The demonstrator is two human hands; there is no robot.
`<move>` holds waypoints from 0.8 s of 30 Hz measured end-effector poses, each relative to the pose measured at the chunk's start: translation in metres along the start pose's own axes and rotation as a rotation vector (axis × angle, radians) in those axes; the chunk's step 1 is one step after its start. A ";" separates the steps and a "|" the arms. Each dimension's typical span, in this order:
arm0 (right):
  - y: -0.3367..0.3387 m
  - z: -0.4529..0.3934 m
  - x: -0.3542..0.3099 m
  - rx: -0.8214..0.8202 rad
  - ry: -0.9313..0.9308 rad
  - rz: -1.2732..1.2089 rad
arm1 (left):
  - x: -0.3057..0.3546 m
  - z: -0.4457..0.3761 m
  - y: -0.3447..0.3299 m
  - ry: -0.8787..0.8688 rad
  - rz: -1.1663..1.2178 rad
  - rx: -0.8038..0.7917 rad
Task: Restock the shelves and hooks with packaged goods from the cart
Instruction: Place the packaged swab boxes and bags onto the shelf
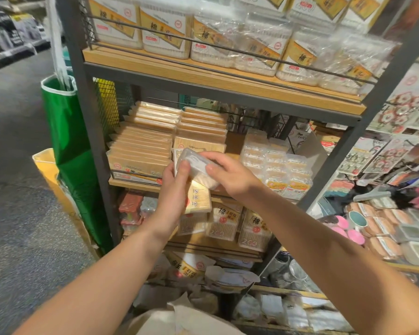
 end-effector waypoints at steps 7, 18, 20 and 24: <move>0.015 0.016 -0.007 0.246 0.090 0.235 | -0.009 0.002 -0.004 0.028 0.061 0.048; 0.009 0.024 0.016 0.139 0.012 0.061 | -0.002 0.004 0.007 0.025 0.051 0.017; 0.010 0.022 0.015 0.126 0.000 0.060 | -0.008 0.006 0.007 0.043 0.015 0.004; 0.004 0.017 0.018 0.015 -0.081 -0.027 | -0.010 0.012 0.007 0.020 -0.032 -0.023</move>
Point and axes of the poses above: each hand's wrist, its own z-axis away from the middle knuckle, its own y-axis out of the back of the hand, x = y × z, the point moved 9 cm from there along -z, towards the middle knuckle, and after that the axes turned 2 degrees about -z, right-handed, at the moved point
